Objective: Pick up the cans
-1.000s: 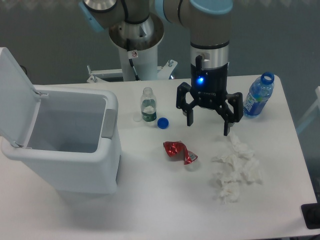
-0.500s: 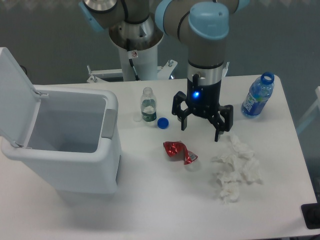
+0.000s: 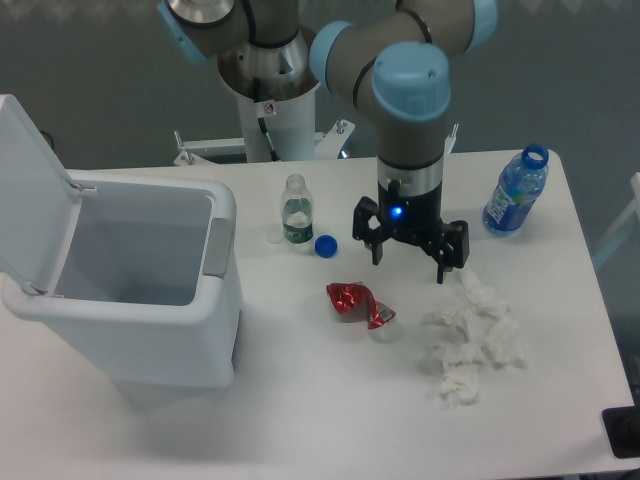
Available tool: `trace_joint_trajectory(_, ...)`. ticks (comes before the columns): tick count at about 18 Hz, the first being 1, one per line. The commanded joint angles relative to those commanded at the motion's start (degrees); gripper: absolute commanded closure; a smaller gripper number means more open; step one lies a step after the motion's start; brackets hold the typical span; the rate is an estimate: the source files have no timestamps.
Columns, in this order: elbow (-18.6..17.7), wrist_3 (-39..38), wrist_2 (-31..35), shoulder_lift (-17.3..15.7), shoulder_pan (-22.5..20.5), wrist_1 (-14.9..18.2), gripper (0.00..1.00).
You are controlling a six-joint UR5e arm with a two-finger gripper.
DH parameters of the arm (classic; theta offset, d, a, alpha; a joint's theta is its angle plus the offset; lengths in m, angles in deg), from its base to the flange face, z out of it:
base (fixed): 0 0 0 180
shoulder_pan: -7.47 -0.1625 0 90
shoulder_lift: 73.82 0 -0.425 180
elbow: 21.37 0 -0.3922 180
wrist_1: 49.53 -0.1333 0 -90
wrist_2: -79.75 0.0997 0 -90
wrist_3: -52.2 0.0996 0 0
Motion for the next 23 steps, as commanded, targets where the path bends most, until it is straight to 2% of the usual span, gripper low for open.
trace_joint_trajectory(2,-0.26,-5.52,0.09,0.70,0.00,0.09,0.00)
trace_joint_trajectory(6,0.18,-22.05,0.17,4.04,1.05,-0.26,0.00)
trace_joint_trajectory(11,1.32,-30.41,2.99,7.73,2.64,-0.17,0.00)
trace_joint_trajectory(14,1.23,-33.06,2.64,9.40,2.90,-0.09,0.00)
trace_joint_trajectory(23,-0.34,-33.15,2.81,11.69,3.51,-0.26,0.00)
